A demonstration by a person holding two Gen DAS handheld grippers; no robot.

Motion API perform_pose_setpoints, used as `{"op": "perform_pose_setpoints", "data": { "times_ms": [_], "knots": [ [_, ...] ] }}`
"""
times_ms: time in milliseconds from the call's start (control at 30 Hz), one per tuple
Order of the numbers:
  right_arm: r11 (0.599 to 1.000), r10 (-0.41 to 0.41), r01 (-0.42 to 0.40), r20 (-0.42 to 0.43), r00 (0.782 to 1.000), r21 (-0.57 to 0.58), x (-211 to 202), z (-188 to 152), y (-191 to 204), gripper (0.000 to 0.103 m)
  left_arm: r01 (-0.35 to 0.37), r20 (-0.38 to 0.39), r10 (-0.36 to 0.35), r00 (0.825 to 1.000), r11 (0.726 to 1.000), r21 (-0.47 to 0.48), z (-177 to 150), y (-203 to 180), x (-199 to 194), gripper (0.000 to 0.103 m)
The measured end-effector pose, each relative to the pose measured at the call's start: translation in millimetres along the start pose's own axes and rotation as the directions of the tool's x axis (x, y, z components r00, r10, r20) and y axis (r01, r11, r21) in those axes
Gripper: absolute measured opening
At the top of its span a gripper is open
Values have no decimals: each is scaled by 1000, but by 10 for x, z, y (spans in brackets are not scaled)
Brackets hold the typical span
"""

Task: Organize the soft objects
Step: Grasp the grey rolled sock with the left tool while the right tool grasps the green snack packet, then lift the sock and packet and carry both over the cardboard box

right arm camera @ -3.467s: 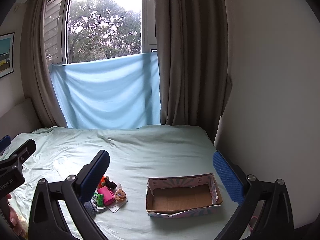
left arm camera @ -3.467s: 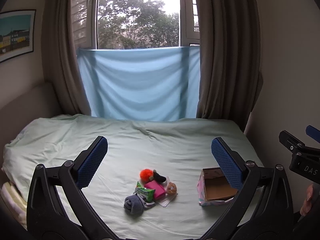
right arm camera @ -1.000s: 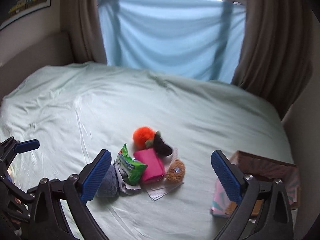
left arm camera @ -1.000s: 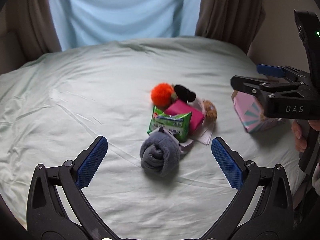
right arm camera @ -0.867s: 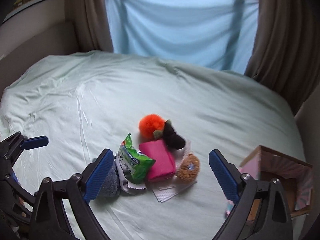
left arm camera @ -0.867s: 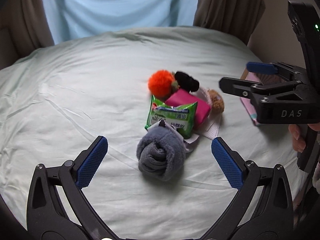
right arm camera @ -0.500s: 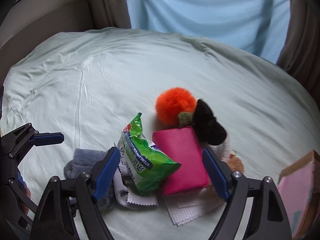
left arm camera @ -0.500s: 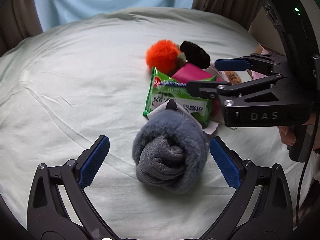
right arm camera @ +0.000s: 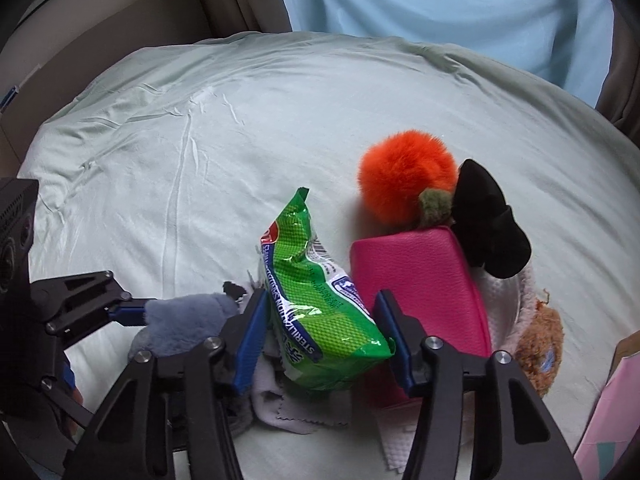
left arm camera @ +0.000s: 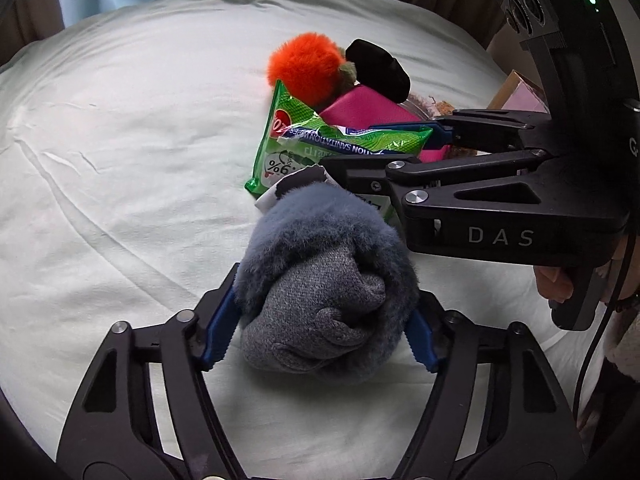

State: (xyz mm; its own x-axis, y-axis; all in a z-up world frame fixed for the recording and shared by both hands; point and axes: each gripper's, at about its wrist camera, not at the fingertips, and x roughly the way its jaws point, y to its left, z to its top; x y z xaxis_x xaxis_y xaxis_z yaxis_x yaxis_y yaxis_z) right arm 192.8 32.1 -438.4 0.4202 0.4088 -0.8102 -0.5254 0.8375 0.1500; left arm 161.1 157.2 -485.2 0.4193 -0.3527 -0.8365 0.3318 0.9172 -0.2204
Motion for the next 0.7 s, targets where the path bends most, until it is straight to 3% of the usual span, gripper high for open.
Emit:
{"op": "perform_pose_setpoints", "data": {
  "times_ms": [167, 300, 700],
  "knots": [
    [997, 63, -63, -7, 998, 36, 51, -13, -3, 36, 27, -2, -27, 1000, 999, -35, 0, 56, -11, 52],
    [997, 59, -59, 2, 998, 40, 15, -7, 5, 33, 35, 0, -35, 999, 999, -40, 5, 68, -55, 45],
    [997, 4, -9, 63, 998, 78, -363, 96, 21, 30, 17, 34, -15, 999, 998, -63, 31, 107, -537, 43]
  ]
}}
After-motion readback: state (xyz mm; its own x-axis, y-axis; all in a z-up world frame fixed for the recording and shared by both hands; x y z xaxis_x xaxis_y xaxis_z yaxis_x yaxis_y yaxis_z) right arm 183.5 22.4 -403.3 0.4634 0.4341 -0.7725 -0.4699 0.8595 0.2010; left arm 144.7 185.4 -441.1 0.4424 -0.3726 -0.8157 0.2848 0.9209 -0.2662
